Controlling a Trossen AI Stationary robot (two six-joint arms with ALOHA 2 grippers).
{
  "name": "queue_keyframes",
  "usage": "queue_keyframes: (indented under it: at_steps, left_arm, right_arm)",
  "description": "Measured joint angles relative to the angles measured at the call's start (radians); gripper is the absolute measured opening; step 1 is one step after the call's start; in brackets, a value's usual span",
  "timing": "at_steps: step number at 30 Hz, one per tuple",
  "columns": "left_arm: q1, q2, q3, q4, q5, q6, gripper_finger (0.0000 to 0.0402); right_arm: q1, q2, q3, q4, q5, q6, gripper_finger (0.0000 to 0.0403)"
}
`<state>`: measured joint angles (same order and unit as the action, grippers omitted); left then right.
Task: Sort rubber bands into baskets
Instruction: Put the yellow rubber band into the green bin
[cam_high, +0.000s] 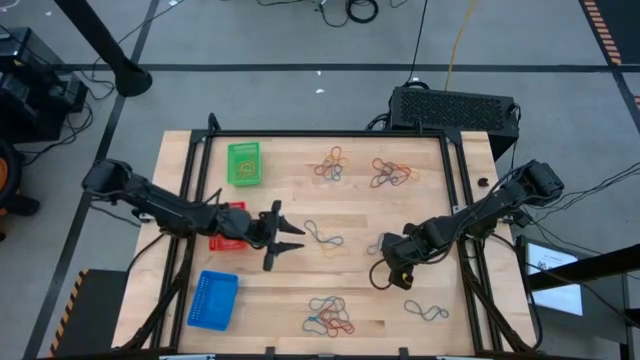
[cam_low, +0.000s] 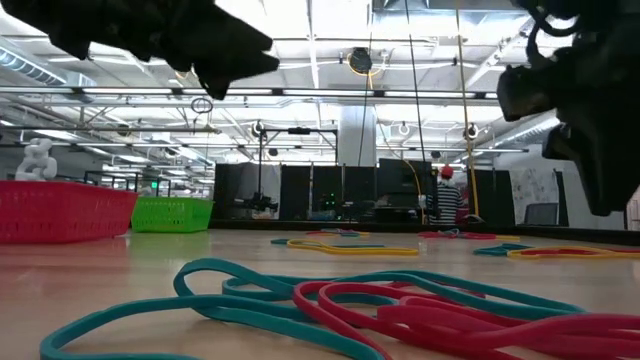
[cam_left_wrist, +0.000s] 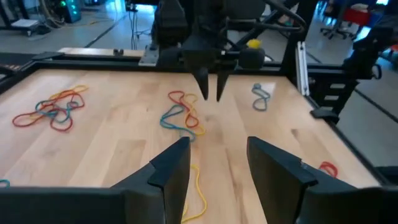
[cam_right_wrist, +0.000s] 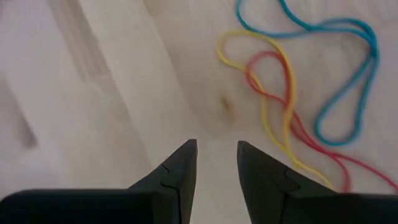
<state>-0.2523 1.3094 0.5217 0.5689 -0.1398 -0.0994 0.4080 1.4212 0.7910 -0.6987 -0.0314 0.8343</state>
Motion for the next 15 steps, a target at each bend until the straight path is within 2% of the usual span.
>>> queue_keyframes:
  at_steps: [7,11,15]
  left_arm:
    - [0.0,0.024,0.0,-0.001,0.0,0.002,0.0166]
    - [0.002,0.024,0.0,-0.004,0.0,0.002,0.0166]
    - [0.002,0.024,0.0,-0.009,0.001,0.002,0.0166]
  right_arm:
    - [0.0,0.0,0.0,-0.079,0.019,-0.181,0.0107]
    - [0.0,0.0,0.0,-0.092,0.077,-0.213,0.0107]
    - [0.0,0.0,0.0,-0.093,0.082,-0.234,0.0107]
